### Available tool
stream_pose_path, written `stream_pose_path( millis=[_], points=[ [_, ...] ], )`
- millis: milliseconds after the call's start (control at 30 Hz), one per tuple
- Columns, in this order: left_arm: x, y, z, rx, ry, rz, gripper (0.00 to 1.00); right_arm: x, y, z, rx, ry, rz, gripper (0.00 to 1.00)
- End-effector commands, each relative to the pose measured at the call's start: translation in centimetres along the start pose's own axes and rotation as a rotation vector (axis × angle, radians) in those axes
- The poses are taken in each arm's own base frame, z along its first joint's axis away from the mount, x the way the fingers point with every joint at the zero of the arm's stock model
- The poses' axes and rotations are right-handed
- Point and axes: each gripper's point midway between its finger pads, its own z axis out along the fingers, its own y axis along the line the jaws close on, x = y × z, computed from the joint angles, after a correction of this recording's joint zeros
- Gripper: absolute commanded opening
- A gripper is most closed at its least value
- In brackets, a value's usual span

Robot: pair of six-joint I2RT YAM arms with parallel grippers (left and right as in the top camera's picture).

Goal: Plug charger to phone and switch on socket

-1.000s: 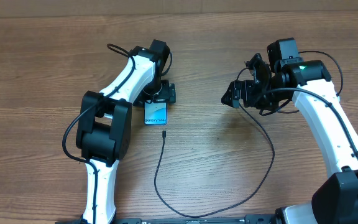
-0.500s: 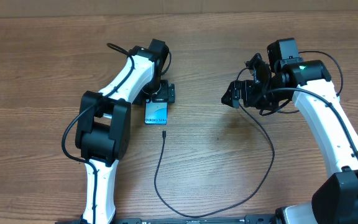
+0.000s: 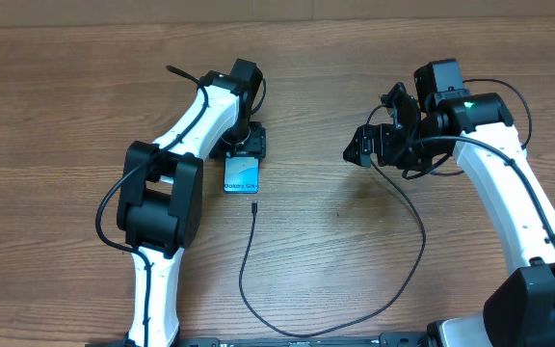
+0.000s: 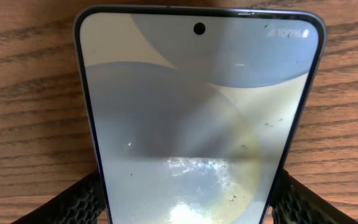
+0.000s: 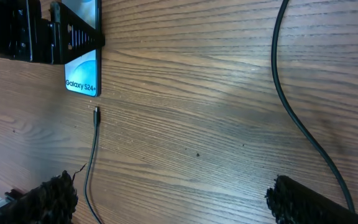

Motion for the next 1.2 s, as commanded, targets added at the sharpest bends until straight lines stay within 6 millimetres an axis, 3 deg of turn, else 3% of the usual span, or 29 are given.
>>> stream_pose_path(
  millis=[0, 433, 567, 667, 733, 900, 1167],
  points=[
    [1.7, 1.6, 3.2, -0.069, 0.086, -0.022, 0.7, -0.5, 0.5, -0.4, -0.011, -0.017, -0.012, 1.0],
    [1.0, -0.6, 0.3, 0.074, 0.114, -0.028, 0.7, -1.9, 0.2, -0.5, 0.012, -0.073, -0.035, 1.0],
    [0.9, -0.6, -0.4, 0.072, 0.12, -0.025, 0.7, -2.5, 1.7, -0.6, -0.071, -0.094, -0.053, 1.0],
    [1.2, -0.3, -0.5, 0.068, 0.133, -0.032, 0.7, -2.1, 3.4, -0.7, -0.171, -0.075, -0.057, 1.0],
    [1.1, -0.1, -0.5, 0.068, 0.135, -0.038, 0.7, -1.8, 3.5, -0.5, -0.181, -0.061, -0.034, 1.0],
    [1.0, -0.6, -0.7, 0.136, 0.148, -0.047, 0.7, 0.1, 2.8, 2.5, -0.185, -0.001, 0.04, 1.0],
    [1.9, -2.9, -1.6, 0.33, 0.207, -0.013, 0.7, 1.7, 3.9, 7.7, -0.323, -0.017, 0.11, 1.0]
  ],
)
